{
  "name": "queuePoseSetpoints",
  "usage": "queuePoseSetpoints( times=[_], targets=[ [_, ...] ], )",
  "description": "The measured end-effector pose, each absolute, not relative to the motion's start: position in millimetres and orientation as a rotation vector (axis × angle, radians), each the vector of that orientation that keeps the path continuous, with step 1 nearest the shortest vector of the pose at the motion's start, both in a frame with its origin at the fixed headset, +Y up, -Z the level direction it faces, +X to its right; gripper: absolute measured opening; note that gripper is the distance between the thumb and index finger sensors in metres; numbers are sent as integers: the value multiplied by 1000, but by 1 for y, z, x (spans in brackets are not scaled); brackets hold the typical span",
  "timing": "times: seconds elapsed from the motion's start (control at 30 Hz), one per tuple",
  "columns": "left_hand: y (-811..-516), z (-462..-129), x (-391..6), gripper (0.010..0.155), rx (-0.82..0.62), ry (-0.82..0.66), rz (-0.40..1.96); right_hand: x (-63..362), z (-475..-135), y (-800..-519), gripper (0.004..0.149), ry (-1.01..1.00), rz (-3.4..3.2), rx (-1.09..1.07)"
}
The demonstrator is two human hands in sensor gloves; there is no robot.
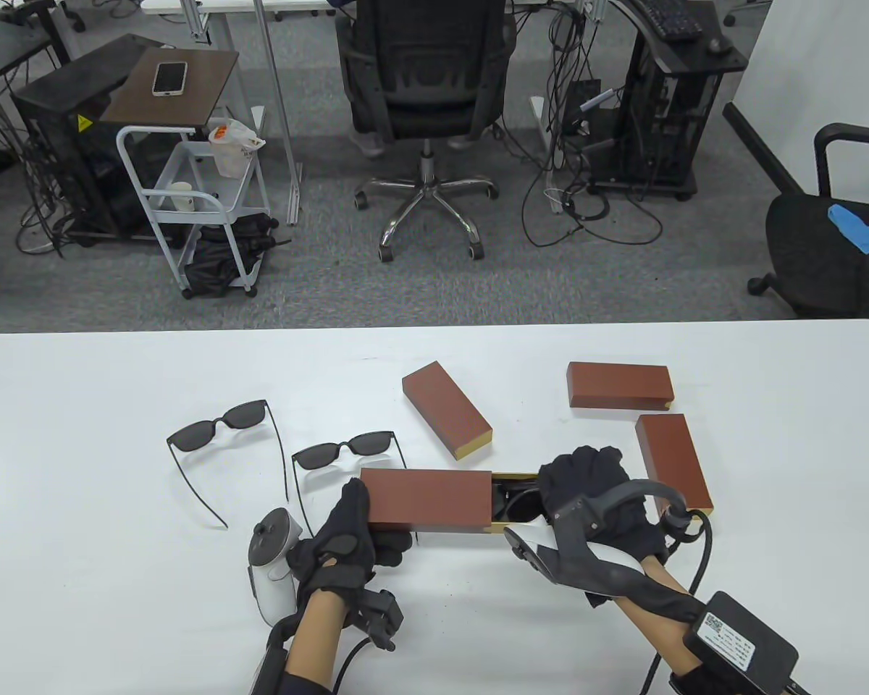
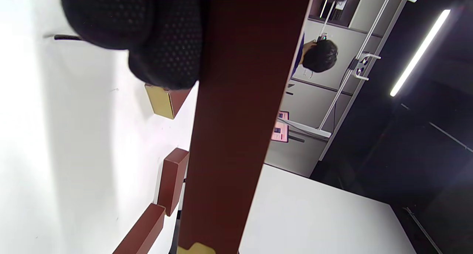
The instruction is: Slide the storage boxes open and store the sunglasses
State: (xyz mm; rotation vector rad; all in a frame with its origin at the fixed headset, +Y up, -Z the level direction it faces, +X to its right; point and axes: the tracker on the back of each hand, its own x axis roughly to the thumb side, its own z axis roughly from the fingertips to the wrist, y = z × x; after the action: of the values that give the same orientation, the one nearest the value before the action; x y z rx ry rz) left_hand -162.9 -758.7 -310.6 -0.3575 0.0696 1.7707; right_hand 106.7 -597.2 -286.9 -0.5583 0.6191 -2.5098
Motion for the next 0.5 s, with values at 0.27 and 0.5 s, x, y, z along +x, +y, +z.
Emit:
queuePoseSetpoints(
  times=[0.27, 0.5],
  targets=[
    [-760, -312, -158, 77, -395, 46, 1725, 94, -293, -605, 37, 533, -2609, -572],
    [-761, -312, -156, 77, -414, 40, 1734, 91, -296, -610, 37, 557, -2658, -575]
  ],
)
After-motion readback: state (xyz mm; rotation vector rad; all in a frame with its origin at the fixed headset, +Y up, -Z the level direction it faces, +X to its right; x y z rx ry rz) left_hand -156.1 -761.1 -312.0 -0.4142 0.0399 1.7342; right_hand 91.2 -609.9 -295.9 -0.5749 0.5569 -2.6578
